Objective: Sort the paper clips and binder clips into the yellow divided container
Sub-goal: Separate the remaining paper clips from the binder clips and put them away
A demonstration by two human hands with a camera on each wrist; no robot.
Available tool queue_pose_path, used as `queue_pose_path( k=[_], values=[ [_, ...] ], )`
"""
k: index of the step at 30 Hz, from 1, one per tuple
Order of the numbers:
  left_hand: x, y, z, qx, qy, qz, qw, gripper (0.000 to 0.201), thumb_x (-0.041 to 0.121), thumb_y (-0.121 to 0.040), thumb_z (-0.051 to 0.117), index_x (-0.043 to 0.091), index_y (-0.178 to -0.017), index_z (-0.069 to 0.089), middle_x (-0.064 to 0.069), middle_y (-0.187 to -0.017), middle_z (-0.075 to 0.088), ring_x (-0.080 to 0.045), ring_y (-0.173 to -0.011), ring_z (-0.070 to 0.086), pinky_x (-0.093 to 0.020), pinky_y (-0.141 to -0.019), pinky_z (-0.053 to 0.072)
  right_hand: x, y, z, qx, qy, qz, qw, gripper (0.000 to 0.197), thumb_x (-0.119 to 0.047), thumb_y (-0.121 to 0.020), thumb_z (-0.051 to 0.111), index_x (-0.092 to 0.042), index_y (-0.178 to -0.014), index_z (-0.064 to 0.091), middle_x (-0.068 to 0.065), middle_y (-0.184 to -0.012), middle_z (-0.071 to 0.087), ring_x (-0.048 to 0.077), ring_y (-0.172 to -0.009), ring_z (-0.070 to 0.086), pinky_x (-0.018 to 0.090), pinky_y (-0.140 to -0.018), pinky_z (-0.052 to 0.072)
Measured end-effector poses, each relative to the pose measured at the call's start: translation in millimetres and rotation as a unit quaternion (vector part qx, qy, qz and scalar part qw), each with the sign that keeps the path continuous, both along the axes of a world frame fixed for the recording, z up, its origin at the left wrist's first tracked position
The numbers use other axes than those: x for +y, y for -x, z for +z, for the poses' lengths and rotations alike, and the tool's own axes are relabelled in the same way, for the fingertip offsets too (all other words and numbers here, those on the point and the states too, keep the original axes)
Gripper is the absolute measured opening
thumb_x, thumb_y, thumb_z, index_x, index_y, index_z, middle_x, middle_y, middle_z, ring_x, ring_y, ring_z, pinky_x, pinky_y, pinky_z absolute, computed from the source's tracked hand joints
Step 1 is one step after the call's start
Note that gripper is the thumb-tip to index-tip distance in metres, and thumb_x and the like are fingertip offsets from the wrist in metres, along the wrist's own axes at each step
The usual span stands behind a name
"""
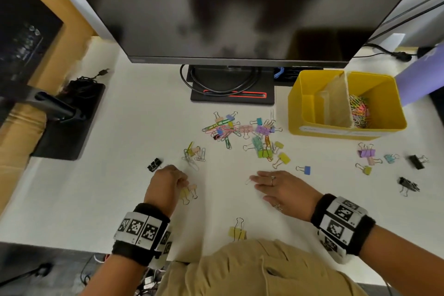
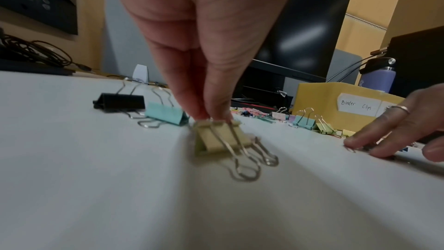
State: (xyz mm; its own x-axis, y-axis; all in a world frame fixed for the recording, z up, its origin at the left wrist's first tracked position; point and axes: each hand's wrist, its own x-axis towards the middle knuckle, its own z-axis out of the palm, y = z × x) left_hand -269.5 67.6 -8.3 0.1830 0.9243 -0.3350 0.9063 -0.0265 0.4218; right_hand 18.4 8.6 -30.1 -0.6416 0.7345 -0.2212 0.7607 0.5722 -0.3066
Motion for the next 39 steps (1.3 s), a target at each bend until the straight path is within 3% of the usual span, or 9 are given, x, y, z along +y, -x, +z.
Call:
queue_pose_path(
  k=[3,5,8,12,17,23,26,30,39],
  values=[
    [0.1,1.0,8.7,0.034,0.017,-0.015,0.999,0.014,0.012,-0.081,0.066,0.008,-0.092,0.073,-0.006,-0.099,0.068,-0.024,-0.094,0.062,-0.026,-0.073,0.043,6.3,4.4,0.5,-0.009,0.000,-0.028,1.000,0.029,-0.033,-0.078,0.045,-0.031,-0.094,0.069,-0.015,-0.103,0.073,0.008,-0.091,0.070,0.024,-0.076,0.056],
    [8.1,-5.1,19.8,0.034,-0.017,-0.002,0.999,0.018,0.022,-0.083,0.065,0.013,-0.097,0.070,-0.004,-0.102,0.067,-0.023,-0.094,0.062,-0.029,-0.073,0.046,13.5,16.4,1.9,-0.002,-0.017,-0.039,0.999,0.021,-0.031,-0.074,0.058,-0.032,-0.091,0.070,-0.015,-0.088,0.074,0.008,-0.080,0.070,0.022,-0.073,0.055],
    [34.5,-22.2,25.8,0.009,-0.059,-0.005,0.998,0.030,0.027,-0.085,0.062,0.012,-0.111,0.064,-0.011,-0.108,0.064,-0.028,-0.096,0.062,-0.035,-0.081,0.050,26.4,37.1,4.7,-0.068,-0.009,-0.033,0.997,0.030,-0.026,-0.044,0.087,-0.028,-0.070,0.072,-0.010,-0.062,0.070,0.010,-0.060,0.066,0.017,-0.057,0.051],
    [68.4,-39.7,8.9,0.067,0.020,-0.038,0.997,0.035,0.021,-0.085,0.063,0.011,-0.118,0.060,-0.013,-0.118,0.057,-0.028,-0.110,0.055,-0.035,-0.092,0.045,38.3,49.6,6.2,-0.068,0.007,-0.098,0.993,0.036,0.005,-0.026,0.081,-0.016,-0.050,0.063,-0.002,-0.048,0.060,0.016,-0.045,0.059,0.014,-0.035,0.032],
    [72.9,-42.5,-7.3,0.070,0.018,-0.066,0.995,0.020,0.007,-0.084,0.062,0.006,-0.104,0.065,-0.014,-0.108,0.062,-0.027,-0.099,0.059,-0.026,-0.077,0.041,49.2,57.7,9.6,-0.009,0.073,-0.128,0.989,0.031,0.019,-0.074,0.040,0.002,-0.092,0.058,0.022,-0.095,0.059,0.030,-0.093,0.055,0.031,-0.060,0.035],
    [86.3,-48.7,-0.3,0.028,0.005,-0.052,0.998,0.026,0.022,-0.084,0.064,0.006,-0.105,0.066,-0.015,-0.107,0.063,-0.030,-0.101,0.058,-0.035,-0.083,0.046,70.0,78.0,13.3,-0.008,0.111,-0.136,0.984,0.022,-0.002,-0.093,0.039,0.001,-0.109,0.054,0.021,-0.114,0.054,0.030,-0.108,0.050,0.034,-0.077,0.044],
    [91.3,-37.4,2.5,0.022,0.019,-0.038,0.999,0.029,0.024,-0.086,0.061,0.005,-0.108,0.066,-0.017,-0.108,0.062,-0.032,-0.103,0.058,-0.036,-0.087,0.045,76.9,84.4,18.4,-0.001,0.103,-0.136,0.985,0.025,-0.010,-0.095,0.043,0.000,-0.115,0.053,0.020,-0.118,0.053,0.031,-0.112,0.048,0.035,-0.082,0.045],
    [77.9,-17.7,-1.9,0.043,0.042,-0.052,0.997,0.039,0.013,-0.084,0.064,0.006,-0.121,0.058,-0.017,-0.114,0.058,-0.032,-0.106,0.057,-0.033,-0.094,0.043,91.2,94.2,18.8,0.066,0.056,-0.162,0.983,0.030,0.008,-0.087,0.042,0.002,-0.113,0.056,0.022,-0.114,0.054,0.034,-0.107,0.050,0.036,-0.080,0.046],
    [53.2,-14.2,-2.9,0.000,0.072,0.013,0.997,0.033,0.019,-0.075,0.073,0.002,-0.100,0.061,-0.014,-0.095,0.062,-0.024,-0.086,0.057,-0.028,-0.071,0.042,90.8,104.4,3.8,0.017,0.064,-0.091,0.994,0.037,0.013,-0.086,0.037,0.001,-0.118,0.052,0.017,-0.126,0.049,0.031,-0.117,0.044,0.038,-0.095,0.044]
  ],
)
